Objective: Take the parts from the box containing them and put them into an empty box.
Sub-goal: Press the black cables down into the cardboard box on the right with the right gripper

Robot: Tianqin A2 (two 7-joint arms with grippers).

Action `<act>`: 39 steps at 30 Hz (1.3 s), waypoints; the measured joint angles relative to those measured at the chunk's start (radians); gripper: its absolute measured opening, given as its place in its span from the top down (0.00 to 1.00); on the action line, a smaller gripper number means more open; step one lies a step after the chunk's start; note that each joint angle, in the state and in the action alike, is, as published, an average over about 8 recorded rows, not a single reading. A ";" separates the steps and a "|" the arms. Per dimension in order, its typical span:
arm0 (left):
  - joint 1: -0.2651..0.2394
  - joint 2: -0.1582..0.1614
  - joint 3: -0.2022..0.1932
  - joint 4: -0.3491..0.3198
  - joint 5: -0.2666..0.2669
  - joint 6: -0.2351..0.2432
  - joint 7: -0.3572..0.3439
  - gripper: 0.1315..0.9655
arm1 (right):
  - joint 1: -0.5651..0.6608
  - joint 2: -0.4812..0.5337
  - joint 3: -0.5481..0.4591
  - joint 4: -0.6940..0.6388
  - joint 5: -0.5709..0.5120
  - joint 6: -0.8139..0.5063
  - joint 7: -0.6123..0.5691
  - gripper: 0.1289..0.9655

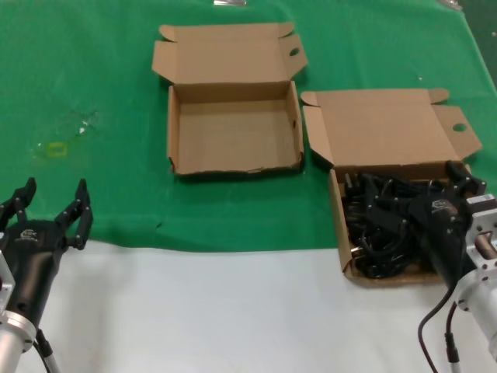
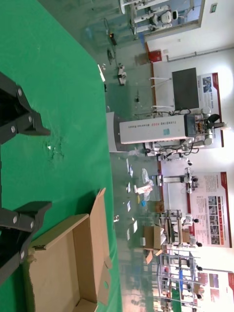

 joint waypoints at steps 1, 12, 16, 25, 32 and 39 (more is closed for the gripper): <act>0.000 0.000 0.000 0.000 0.000 0.000 0.000 0.42 | 0.000 -0.001 0.000 0.000 0.001 -0.001 0.000 0.00; 0.000 0.000 0.000 0.000 0.000 0.000 0.000 0.73 | 0.004 0.008 -0.012 0.007 0.009 -0.016 0.005 0.00; 0.000 0.000 0.000 0.000 0.000 0.000 0.000 0.83 | 0.011 0.053 -0.050 0.011 0.030 0.009 0.022 0.00; 0.000 0.000 0.000 0.000 0.000 0.000 0.000 0.91 | 0.034 0.232 -0.186 0.047 0.116 0.063 0.052 0.00; 0.000 0.000 0.000 0.000 0.000 0.000 0.000 0.96 | 0.094 0.405 -0.314 0.079 0.177 0.071 0.064 0.00; 0.000 0.000 0.000 0.000 0.000 0.000 0.000 0.99 | 0.205 0.580 -0.442 0.076 0.174 -0.007 0.121 0.00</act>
